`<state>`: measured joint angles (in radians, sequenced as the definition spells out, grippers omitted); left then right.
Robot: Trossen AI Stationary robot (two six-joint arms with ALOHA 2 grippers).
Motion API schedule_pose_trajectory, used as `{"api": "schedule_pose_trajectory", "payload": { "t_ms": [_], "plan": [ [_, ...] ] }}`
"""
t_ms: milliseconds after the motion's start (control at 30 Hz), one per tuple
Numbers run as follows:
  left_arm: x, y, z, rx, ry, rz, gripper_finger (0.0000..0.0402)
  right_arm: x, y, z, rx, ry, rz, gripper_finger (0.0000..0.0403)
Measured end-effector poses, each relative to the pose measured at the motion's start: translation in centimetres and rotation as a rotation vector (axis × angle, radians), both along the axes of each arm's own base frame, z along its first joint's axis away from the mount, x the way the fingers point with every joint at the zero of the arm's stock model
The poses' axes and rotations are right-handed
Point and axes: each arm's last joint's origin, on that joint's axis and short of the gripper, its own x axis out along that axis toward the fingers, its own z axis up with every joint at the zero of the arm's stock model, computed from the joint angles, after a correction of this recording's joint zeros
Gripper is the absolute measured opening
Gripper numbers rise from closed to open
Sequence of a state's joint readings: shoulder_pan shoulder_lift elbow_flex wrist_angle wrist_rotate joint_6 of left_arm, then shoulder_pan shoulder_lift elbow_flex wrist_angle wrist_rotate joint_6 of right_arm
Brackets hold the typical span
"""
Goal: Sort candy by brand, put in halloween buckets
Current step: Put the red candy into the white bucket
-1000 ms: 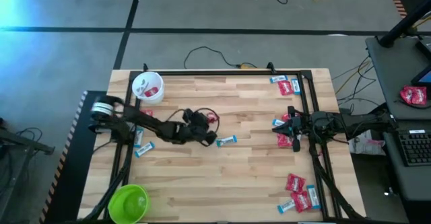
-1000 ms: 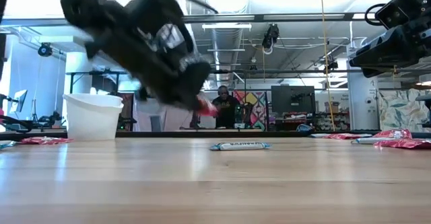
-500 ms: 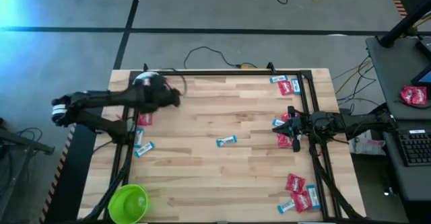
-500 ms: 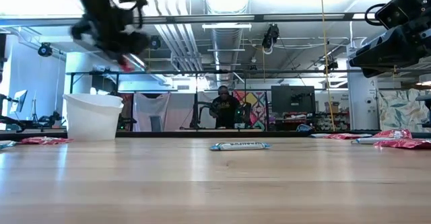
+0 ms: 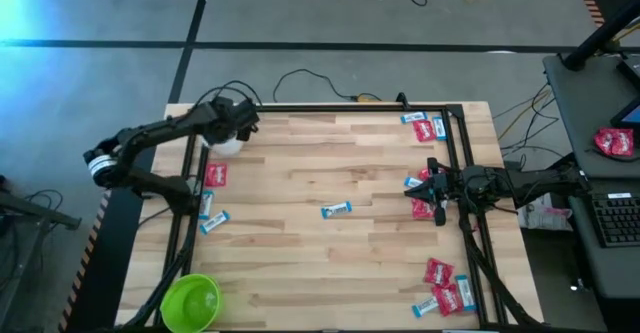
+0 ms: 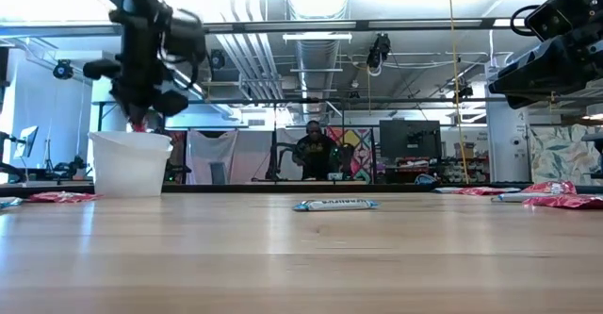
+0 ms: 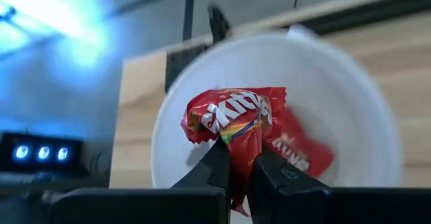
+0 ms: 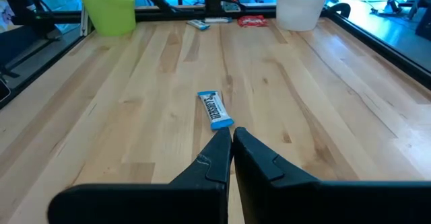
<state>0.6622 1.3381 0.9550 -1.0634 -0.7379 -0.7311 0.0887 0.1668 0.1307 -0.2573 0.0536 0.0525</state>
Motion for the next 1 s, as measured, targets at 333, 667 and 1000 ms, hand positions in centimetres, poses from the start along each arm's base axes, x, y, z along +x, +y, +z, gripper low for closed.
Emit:
{"api": "schedule_pose_trajectory", "payload": {
  "t_ms": [333, 667, 1000],
  "plan": [
    [-1.8, 2.4, -1.0, -0.143, -0.011, 0.070, 0.0054, 0.0, 0.0, 0.0, 0.000, 0.000, 0.000, 0.0009],
    [-1.5, 1.5, -0.6, -0.218, -0.051, -0.021, 0.0174, 0.0, 0.0, 0.0, 0.000, -0.001, 0.000, 0.0009],
    [2.0, -8.2, 2.3, -0.079, -0.222, -0.295, 0.0203, 0.0, 0.0, 0.0, 0.000, 0.000, 0.000, 0.0009]
  ]
}}
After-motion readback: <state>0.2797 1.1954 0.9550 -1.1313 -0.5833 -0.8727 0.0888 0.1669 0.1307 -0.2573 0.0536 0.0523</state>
